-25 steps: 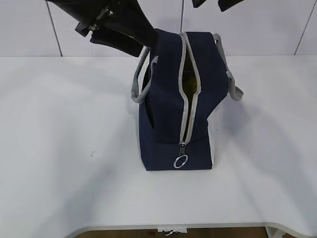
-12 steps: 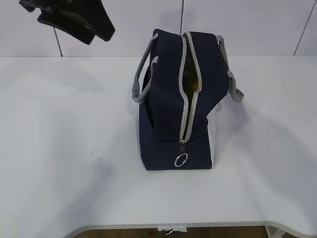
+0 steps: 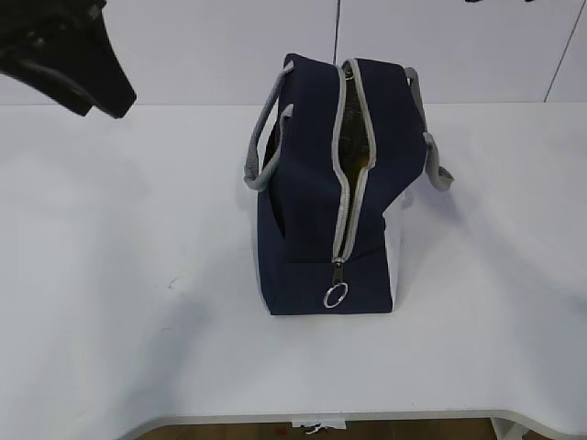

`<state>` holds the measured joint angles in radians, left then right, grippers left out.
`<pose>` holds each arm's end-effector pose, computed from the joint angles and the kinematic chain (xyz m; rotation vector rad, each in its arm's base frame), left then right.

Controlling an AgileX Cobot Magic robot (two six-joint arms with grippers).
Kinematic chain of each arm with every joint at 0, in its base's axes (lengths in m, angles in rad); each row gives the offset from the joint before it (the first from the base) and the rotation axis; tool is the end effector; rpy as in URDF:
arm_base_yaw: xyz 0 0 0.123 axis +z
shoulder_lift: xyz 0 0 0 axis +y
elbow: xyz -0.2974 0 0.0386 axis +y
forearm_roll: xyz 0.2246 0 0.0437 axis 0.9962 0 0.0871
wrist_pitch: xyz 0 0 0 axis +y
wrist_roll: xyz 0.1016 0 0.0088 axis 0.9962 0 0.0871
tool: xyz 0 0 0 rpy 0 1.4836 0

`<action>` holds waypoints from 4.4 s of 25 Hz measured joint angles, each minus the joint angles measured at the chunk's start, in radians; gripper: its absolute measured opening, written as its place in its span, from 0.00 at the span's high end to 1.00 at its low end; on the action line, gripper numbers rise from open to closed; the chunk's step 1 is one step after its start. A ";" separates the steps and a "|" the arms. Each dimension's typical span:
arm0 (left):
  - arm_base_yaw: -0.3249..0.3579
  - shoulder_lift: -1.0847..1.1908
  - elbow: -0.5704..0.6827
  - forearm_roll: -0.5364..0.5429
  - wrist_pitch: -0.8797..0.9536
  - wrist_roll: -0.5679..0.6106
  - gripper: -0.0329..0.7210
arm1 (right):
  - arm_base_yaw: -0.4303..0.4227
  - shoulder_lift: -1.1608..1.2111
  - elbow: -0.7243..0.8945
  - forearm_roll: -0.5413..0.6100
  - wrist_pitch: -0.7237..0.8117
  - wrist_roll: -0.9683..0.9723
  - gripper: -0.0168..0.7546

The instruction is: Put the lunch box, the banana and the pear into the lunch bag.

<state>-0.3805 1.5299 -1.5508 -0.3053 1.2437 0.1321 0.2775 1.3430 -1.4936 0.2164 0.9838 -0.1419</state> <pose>0.2608 -0.1356 0.3820 0.6414 2.6312 -0.4950 0.2454 0.0889 0.4310 -0.4352 2.2737 0.3382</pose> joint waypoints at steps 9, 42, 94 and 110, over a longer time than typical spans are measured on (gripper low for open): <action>0.000 -0.109 0.108 0.024 0.000 -0.002 0.49 | 0.000 -0.255 0.445 0.000 -0.367 -0.057 0.36; 0.000 -0.286 0.277 0.099 0.000 -0.003 0.49 | 0.217 -0.248 0.919 -0.145 -1.030 -0.094 0.36; 0.000 -0.286 0.277 0.095 0.000 -0.003 0.50 | 0.347 0.446 1.188 -0.259 -1.974 0.285 0.36; 0.000 -0.286 0.277 0.093 0.000 -0.003 0.51 | 0.347 0.558 1.082 -0.258 -1.976 0.287 0.36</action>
<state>-0.3805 1.2441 -1.2738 -0.2120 1.2437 0.1286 0.6246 1.9013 -0.4113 -0.0420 -0.9918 0.1449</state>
